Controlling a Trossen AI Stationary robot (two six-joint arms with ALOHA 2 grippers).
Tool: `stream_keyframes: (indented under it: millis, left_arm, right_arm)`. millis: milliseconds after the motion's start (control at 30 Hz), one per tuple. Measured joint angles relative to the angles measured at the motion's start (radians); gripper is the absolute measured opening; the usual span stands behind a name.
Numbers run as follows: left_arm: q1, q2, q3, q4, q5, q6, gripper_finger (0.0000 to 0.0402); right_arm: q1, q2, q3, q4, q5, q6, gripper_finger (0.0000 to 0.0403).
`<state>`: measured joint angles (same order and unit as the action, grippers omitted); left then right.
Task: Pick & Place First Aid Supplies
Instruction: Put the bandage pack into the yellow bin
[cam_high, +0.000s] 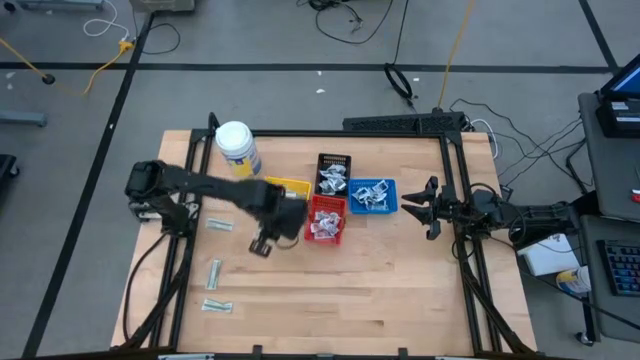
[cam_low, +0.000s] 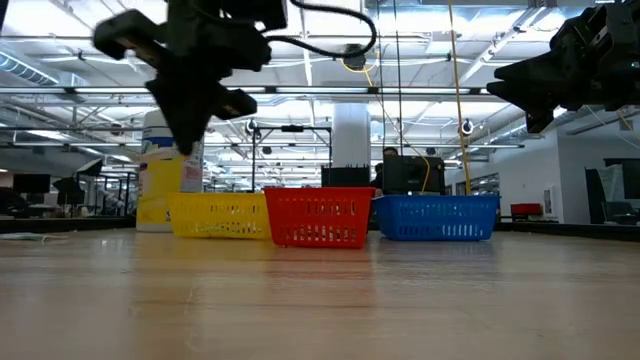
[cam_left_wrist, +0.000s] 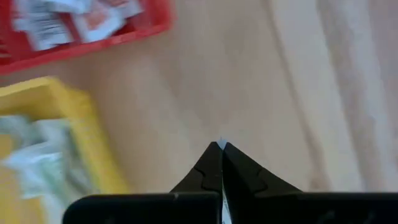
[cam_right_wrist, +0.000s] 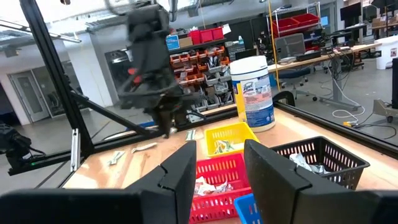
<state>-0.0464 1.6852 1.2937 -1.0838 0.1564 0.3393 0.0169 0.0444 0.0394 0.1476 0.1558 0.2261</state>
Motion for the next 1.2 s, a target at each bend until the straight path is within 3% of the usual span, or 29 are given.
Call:
stream_keyframes:
  millis: [400,600,867,1033,1200]
  left_arm:
    - [0.305,0.001,0.053,-0.015,-0.001,0.369,0.0001]
    - [0.387,0.02,0.054,-0.005,-0.028,0.459,0.0001]
    - [0.386,0.124,0.053,0.159,-0.028,0.467,0.0]
    - [0.384,0.158,0.052,0.165,-0.026,0.443,0.0001]
    - [0.383,0.157,0.053,0.206,-0.026,0.339,0.0031]
  right_arm:
    - [0.0,0.0,0.0,-0.001,0.0,0.0,0.013]
    - [0.0,0.0,0.0,-0.001,0.0,0.0,0.013]
    - [0.0,0.0,0.0,-0.001,0.0,0.0,0.013]
    - [0.0,0.0,0.0,-0.001,0.0,0.0,0.013]
    - [0.0,0.0,0.0,-0.001,0.0,0.0,0.013]
